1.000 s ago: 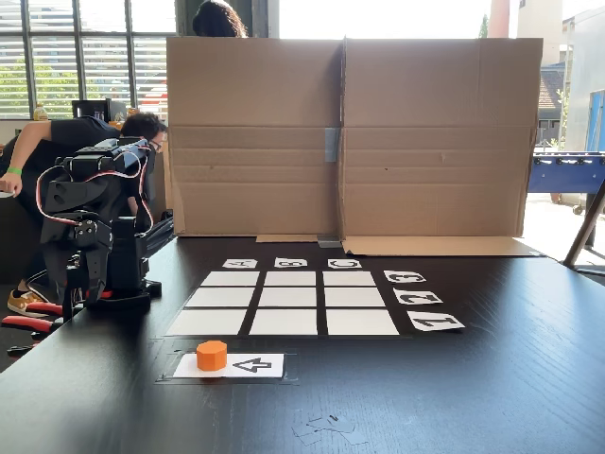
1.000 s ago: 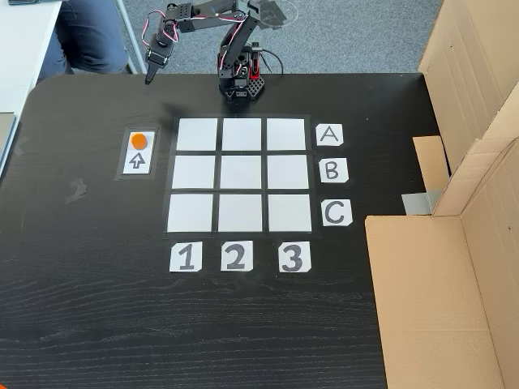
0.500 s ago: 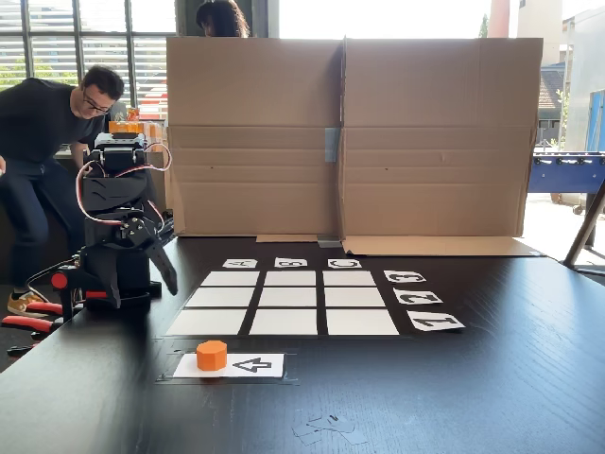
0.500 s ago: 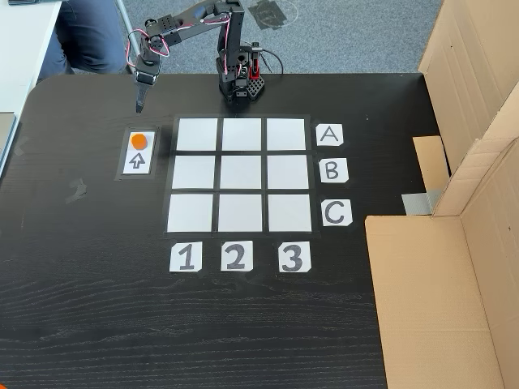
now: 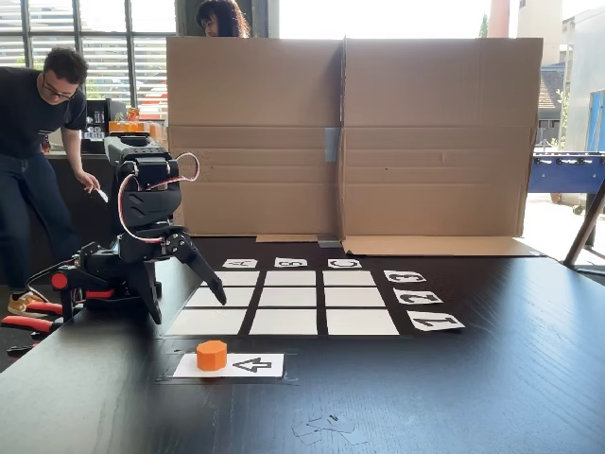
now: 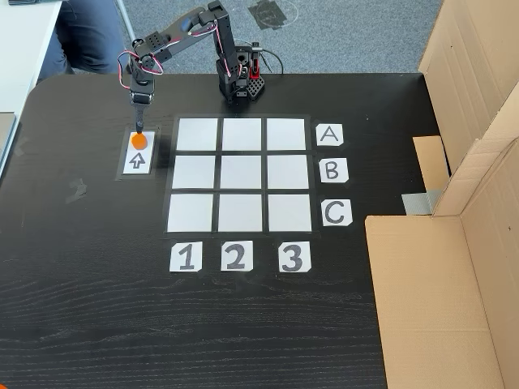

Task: Pick up the round, orange token and place it in the grid on square A1.

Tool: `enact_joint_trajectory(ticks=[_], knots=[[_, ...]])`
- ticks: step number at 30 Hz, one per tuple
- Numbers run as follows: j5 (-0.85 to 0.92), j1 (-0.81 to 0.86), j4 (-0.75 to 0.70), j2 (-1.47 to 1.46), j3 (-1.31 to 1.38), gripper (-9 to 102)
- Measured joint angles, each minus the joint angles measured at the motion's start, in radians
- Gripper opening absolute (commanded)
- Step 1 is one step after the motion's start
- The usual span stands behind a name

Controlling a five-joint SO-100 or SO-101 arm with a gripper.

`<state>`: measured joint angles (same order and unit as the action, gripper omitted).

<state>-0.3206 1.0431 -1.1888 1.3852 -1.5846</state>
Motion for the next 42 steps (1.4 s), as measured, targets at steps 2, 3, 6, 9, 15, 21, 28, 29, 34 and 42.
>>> enact_joint_trajectory(ticks=[2,3,6,9,15,21,28,29,34,42], knots=[[-0.006,-0.006,0.0,-0.043,0.031,39],[-0.008,-0.008,0.0,-0.058,0.043,39],[-0.009,-0.014,0.0,-0.109,0.078,39],[-0.009,-0.018,0.003,-0.14,0.103,39],[-0.015,-0.031,-0.003,-0.212,0.149,39],[-0.017,-0.043,-0.003,-0.268,0.193,39],[-0.017,-0.071,-0.003,-0.293,0.207,39],[-0.017,-0.074,-0.003,-0.293,0.207,39],[-0.017,-0.081,-0.003,-0.301,0.209,37],[-0.017,-0.08,-0.003,-0.304,0.209,34]])
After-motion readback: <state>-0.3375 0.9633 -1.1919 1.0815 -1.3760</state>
